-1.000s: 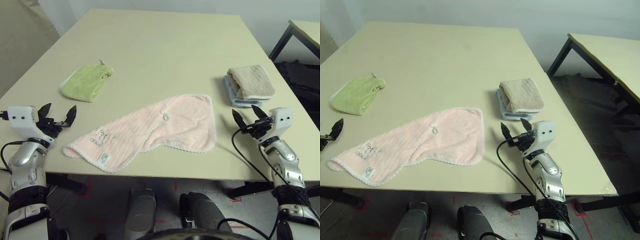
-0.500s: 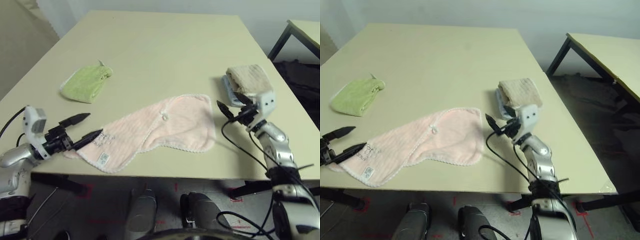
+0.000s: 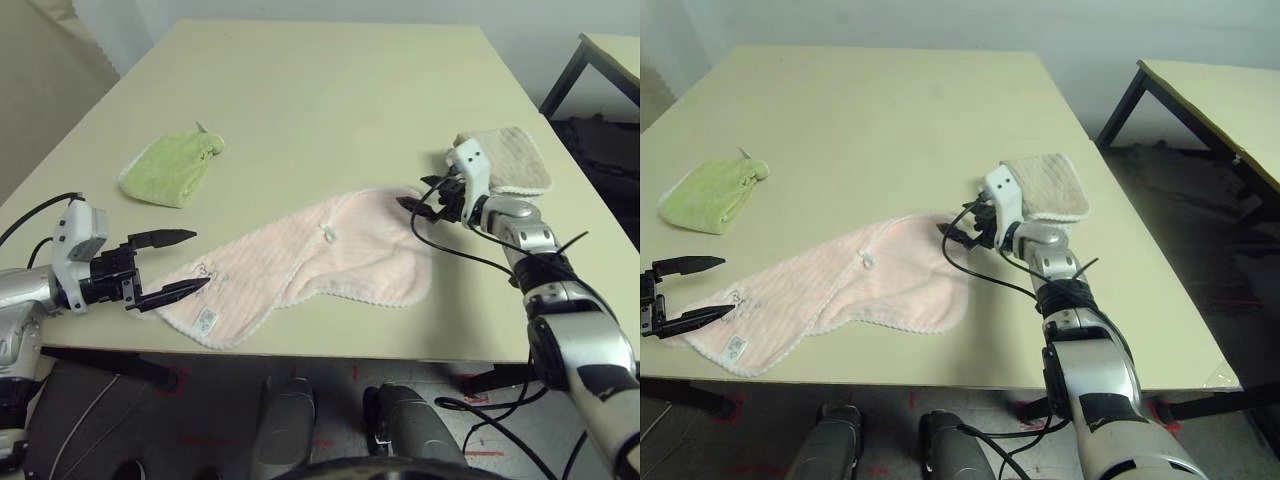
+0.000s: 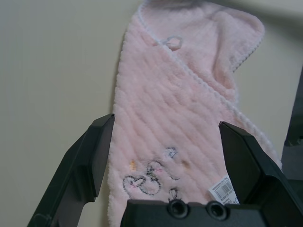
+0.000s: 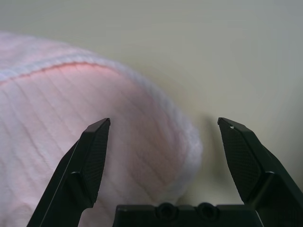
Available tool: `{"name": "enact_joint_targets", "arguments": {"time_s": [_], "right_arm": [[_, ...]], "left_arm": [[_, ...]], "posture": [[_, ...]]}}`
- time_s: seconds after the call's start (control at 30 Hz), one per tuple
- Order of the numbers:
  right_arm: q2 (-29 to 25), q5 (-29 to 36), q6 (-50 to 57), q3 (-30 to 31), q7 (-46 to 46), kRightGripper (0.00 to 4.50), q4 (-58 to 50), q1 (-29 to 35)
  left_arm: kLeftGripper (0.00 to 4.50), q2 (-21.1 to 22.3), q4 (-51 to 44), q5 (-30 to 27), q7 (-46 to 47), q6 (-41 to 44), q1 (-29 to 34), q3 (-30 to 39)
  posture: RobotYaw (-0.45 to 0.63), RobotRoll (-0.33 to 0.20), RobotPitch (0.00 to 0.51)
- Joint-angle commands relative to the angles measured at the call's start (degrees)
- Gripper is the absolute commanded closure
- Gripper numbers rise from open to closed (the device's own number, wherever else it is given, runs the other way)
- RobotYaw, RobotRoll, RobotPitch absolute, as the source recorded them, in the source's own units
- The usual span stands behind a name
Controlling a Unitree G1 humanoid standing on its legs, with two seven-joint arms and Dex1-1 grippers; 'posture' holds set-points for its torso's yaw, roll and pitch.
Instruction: Fold the towel and set it aside.
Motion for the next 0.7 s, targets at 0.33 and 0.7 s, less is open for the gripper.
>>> {"name": "enact_joint_targets", "arguments": {"time_s": [0.33,0.7], "right_arm": [[0.54,-2.56,2.79,-0.12,-0.99,2.32,2.08,-2.29],[-0.24,1.34,6.84,-3.80,1.66,4.47,-1.29,-4.62]], "left_arm": [[0.00,0.07,-1.68,1.56,-0.10,-1.23,0.33,-0.93],[0.00,-0.38,1.61,3.21,-0.76,-4.84,-1.24,-1.39]], "posture": [[0.15,0.000,0.100],[0.14,0.000,0.104]]}}
